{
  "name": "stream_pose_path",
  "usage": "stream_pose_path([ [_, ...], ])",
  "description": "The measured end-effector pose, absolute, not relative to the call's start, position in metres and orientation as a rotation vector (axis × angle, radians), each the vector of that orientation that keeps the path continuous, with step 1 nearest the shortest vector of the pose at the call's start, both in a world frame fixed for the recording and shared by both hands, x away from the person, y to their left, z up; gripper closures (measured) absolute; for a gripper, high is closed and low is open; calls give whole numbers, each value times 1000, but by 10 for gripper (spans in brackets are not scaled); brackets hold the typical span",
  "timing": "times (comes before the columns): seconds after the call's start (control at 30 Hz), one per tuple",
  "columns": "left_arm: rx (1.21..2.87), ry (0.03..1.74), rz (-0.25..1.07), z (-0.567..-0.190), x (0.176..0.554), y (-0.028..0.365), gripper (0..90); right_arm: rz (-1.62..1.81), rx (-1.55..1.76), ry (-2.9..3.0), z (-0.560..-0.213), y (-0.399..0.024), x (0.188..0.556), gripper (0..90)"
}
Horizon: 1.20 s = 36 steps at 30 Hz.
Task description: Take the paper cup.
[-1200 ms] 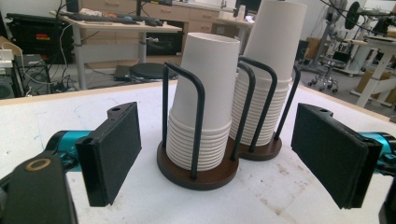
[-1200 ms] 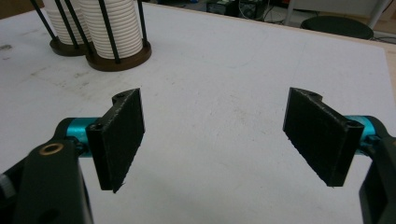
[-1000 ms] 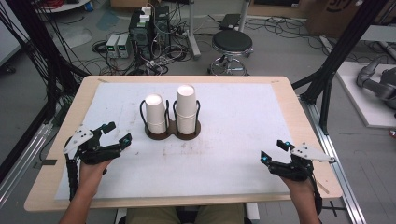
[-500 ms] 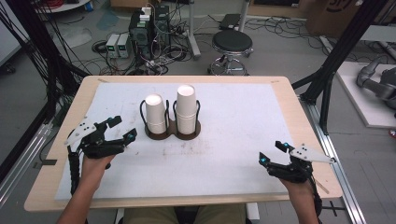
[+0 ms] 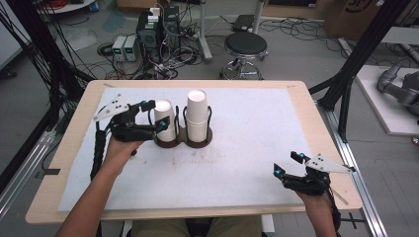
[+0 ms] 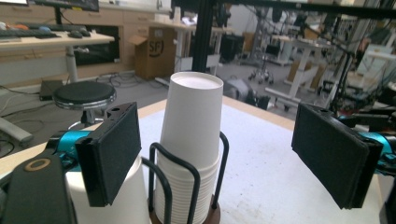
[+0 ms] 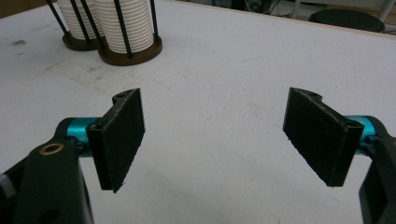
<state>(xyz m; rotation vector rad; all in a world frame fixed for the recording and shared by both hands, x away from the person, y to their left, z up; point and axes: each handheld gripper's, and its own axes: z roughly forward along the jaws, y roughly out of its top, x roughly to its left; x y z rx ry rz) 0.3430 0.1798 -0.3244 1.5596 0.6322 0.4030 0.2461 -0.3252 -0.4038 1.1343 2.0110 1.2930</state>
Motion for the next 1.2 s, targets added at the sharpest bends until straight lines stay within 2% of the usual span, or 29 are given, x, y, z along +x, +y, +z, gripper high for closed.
stream_pose_path([
  [0.43,1643,639,413,-305,377,129,156,1311,1126,2022,-404,-322,247,215],
  [0.67,1691,724,437,-314,401,106,157,1316,1123,2027,-404,-323,247,215],
  [0.97,1738,754,441,-326,414,90,164,1318,1121,2032,-405,-324,249,215],
  [1.03,1742,764,443,-329,416,88,176,1320,1124,2032,-405,-324,248,215],
  [1.07,1744,766,441,-330,417,87,220,1321,1123,2033,-405,-324,248,215],
  [1.17,1745,770,428,-331,418,86,261,1320,1123,2033,-405,-324,248,215],
  [1.2,1742,768,423,-331,419,86,306,1319,1126,2034,-405,-325,248,215],
])
